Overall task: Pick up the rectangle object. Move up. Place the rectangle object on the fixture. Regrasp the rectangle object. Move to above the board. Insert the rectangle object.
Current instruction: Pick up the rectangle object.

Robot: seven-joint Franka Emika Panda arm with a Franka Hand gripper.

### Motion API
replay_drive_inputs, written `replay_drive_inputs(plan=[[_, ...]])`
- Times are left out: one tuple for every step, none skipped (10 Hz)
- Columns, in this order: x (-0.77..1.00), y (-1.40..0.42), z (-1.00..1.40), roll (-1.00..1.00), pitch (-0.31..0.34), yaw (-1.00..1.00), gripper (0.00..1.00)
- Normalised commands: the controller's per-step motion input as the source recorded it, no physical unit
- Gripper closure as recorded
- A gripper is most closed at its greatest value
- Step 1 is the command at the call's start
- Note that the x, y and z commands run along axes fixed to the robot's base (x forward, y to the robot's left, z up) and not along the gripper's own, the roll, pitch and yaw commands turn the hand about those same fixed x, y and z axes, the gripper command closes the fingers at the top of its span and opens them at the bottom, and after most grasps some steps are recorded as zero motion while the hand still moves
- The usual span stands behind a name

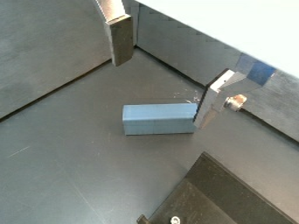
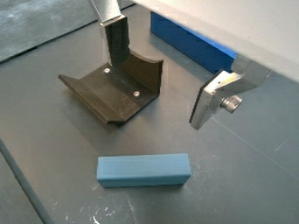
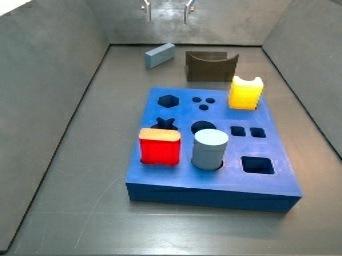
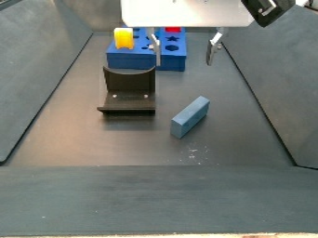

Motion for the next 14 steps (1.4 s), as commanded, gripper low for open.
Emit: replay_drive_inputs(plan=[[-0.27,-0.09,-0.05,0.1,0.0,-0.26,0.0],[-0.04,0.0,-0.23,0.15,0.0,-1.0,0.0],[-0.01,0.0,-0.45,0.06,0.0,-1.0,0.0],[-0.02,0.0,-0.54,0.03,0.029,-1.0,0.0],[-0.01,0.0,-0.64,0.0,0.097,-1.0,0.0],[0.0,0.04,-0.81,-0.08,0.203,-1.0,0.0],[0.0,0.03,-0.81,-0.08,0.203,-1.0,0.0],[0.0,0.02,-0.83,-0.07,0.206,-1.0,0.0],[0.0,0.0,0.0,0.1,0.003,0.0,0.0],[-0.19,0.29,-0.21,-0.12,0.0,-0.33,0.0],[-0.05,0.39,-0.56,-0.59,0.0,-0.37,0.0],[-0.03,0.41,-0.62,-0.49,0.103,-0.38,0.0],[0.0,0.0,0.0,0.02,0.006,0.0,0.0],[0.0,0.0,-0.14,-0.06,0.0,-0.11,0.0]])
